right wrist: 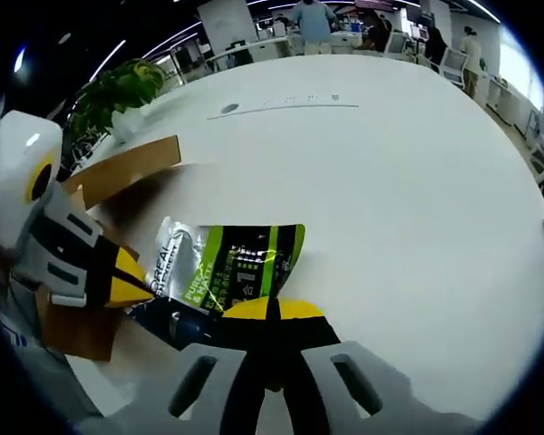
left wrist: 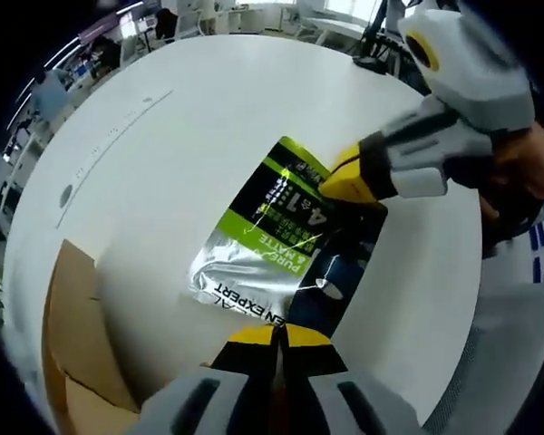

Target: Operate the shoe box by opening the lid, removing the specified soft item, and placing it in the target area until the item is outside and the box remains undamaged.

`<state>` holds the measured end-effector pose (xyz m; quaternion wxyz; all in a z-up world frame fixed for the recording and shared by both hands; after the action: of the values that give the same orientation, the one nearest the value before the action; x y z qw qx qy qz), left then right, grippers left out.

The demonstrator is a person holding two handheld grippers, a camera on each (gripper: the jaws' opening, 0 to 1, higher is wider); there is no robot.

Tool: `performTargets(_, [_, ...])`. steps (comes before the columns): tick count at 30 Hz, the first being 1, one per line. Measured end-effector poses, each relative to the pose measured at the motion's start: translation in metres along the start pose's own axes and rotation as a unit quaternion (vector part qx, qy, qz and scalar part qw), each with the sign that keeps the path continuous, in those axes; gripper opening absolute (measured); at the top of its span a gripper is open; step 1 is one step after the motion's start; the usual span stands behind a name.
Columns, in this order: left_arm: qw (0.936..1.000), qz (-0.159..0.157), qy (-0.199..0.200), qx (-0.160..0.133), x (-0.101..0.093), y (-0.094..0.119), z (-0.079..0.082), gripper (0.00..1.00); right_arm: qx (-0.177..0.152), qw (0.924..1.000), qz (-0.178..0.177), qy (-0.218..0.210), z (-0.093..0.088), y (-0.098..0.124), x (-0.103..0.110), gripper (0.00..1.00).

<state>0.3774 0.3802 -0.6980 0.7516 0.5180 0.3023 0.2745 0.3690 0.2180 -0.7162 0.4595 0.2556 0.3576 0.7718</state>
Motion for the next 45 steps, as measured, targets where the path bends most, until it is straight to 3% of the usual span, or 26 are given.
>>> performTargets(7, [1.0,-0.009,0.005,0.0,-0.004,0.002,-0.004,0.04,0.002,0.9999,-0.005,0.013,-0.002,-0.003,0.0,0.0])
performTargets(11, [0.9994,-0.022,0.022,-0.013,-0.008,0.009,-0.005,0.16,-0.002,0.9999,-0.01,0.013,-0.003,-0.003,0.0,0.0])
performTargets(23, [0.9961,-0.03,0.056,-0.06,0.0,0.038,-0.01,0.17,0.001,0.9994,-0.02,0.029,-0.003,-0.003,0.002,0.0])
performTargets(26, [0.9911,-0.051,0.087,-0.087,0.0,0.046,-0.013,0.16,0.002,0.9993,-0.023,0.03,-0.003,-0.003,0.003,0.0])
performTargets(33, [0.9834,-0.073,0.115,-0.12,0.003,0.066,-0.017,0.2,-0.001,0.9989,-0.024,0.04,-0.002,-0.004,0.003,0.04])
performTargets(42, [0.9743,-0.065,0.144,-0.16,0.018,0.092,-0.035,0.2,-0.001,0.9978,-0.034,0.057,-0.003,0.0,0.002,0.06])
performTargets(45, [0.9682,-0.07,0.164,-0.175,0.023,0.1,-0.041,0.21,-0.006,0.9972,-0.037,0.065,-0.001,0.002,0.001,0.07])
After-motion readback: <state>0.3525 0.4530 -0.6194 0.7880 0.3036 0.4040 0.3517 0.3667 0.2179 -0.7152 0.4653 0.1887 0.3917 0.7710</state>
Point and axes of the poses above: the point that each gripper's makers call its tool centre point, and the gripper's own axes: y roughly backward along the fingers, x roughly to its left, z roughly out of its top, the point moved 9 cm from there along y, roughly backward along the fingers, and after that the axes turned 15 degrees about y, right-handed, at the moved point
